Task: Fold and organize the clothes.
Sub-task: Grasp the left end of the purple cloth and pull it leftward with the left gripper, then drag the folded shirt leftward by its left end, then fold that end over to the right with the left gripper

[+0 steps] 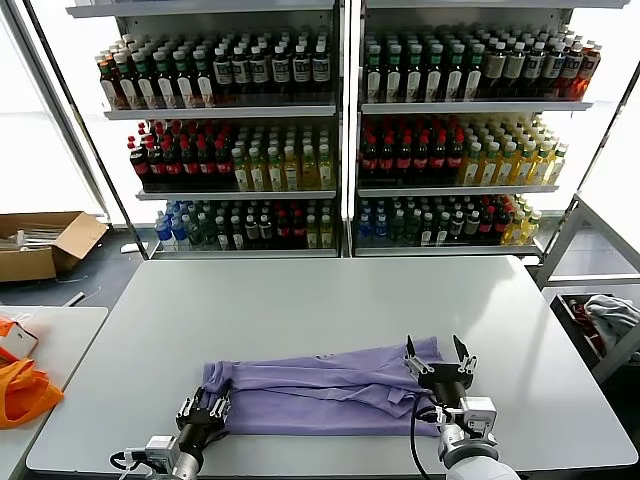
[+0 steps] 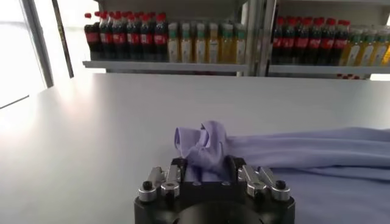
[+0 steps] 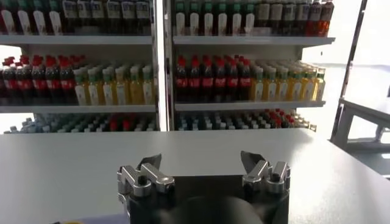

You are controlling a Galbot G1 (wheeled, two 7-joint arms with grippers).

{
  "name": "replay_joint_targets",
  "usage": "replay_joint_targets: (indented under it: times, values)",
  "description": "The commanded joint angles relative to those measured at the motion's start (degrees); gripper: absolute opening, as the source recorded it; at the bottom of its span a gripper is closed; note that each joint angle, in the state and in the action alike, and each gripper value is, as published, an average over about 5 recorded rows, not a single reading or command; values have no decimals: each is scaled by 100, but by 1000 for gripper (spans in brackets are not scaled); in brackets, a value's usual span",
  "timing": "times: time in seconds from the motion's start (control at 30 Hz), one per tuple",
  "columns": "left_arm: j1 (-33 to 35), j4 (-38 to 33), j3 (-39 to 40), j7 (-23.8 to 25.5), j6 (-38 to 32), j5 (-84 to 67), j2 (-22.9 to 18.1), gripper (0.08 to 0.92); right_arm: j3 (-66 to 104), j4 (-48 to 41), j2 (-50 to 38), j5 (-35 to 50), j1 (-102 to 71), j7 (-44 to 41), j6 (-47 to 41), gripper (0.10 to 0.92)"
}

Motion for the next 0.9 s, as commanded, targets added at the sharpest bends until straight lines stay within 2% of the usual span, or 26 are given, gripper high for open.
replay_joint_targets:
  times: [0.03,0.2,0.33,0.4,0.5,0.6,0.7,0.8,0.9]
  values:
    - [0,97,-110,31,-174,10,-29,341,17,42,-25,28,15,16,1,823]
    - [-32,13,-466,19,-341,54,76,194,9,32,-68,49,76,32,-23,823]
    - [-114,-59,-1140,13,-505,203,319,115,-9,7,-92,69,164,36,-48,823]
    - [-175,-59,-1573,10,-557,226,544,107,-17,-17,-102,86,216,38,-59,823]
    - [-284,140,-2301,36,-615,214,1144,107,-31,-63,-105,106,281,39,-66,823]
    - [-359,725,-2976,96,-797,288,1943,107,-52,-111,-88,120,332,46,-65,823]
    - [-361,1288,-3428,161,-943,326,2540,107,-70,-164,-57,126,369,54,-56,823]
    - [-349,1408,-3626,217,-985,380,2779,107,-83,-231,-27,123,407,61,-50,823]
    - [-319,1138,-3394,254,-950,459,2677,107,-92,-262,9,115,431,65,-53,823]
